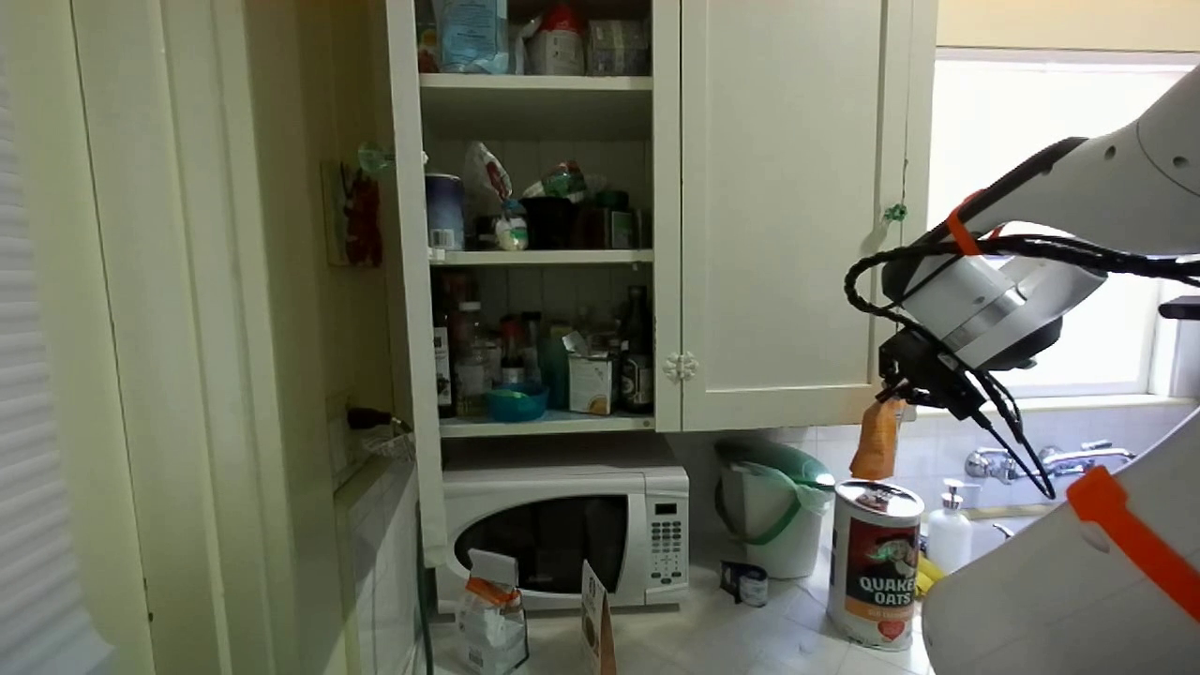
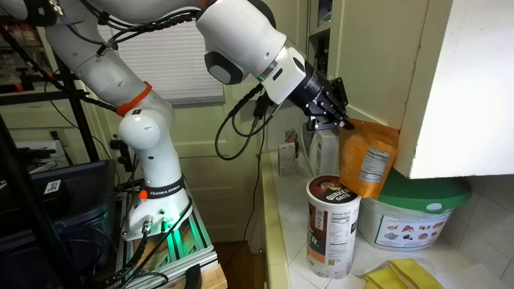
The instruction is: Place the orange packet on top of the oats bottle
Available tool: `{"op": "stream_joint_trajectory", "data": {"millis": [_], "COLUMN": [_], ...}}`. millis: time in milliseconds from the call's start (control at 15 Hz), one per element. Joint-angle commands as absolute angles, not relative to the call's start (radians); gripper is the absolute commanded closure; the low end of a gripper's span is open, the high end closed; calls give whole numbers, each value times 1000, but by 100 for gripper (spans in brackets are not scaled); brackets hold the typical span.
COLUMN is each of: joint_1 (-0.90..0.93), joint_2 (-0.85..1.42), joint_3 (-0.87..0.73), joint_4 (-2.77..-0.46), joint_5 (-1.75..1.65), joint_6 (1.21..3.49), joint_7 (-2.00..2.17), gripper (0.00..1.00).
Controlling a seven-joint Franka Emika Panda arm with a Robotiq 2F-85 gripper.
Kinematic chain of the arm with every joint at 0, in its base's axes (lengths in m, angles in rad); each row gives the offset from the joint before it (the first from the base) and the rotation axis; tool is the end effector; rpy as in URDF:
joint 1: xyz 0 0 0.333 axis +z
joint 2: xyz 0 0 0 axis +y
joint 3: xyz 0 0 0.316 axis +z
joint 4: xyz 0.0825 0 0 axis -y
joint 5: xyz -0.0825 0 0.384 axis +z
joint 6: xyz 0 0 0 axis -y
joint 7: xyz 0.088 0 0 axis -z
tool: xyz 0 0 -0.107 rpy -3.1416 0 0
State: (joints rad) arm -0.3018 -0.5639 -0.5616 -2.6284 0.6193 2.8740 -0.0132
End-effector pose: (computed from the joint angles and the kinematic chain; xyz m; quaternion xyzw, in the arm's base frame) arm 0.2447 -0.3535 0.4696 -0.6790 0.5935 -0.4001 0.1635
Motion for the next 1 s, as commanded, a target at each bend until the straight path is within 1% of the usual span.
{"op": "stream_joint_trajectory", "data": {"millis": [0,400,667,733,933], "joint_1": [-321,-333,-351,-366,-399], "joint_2": [-615,-657,-666,-638,-647], "joint_3": [-517,-478,-466,-447,-424], "joint_4": [-2690,-2756,-2777,-2744,-2747], "joint_5": [580,519,470,517,517], "joint_6": [2919,2975,2970,2951,2945], "joint_7": [-6,17,36,1,6], "gripper": [99,99,99,99,99]}}
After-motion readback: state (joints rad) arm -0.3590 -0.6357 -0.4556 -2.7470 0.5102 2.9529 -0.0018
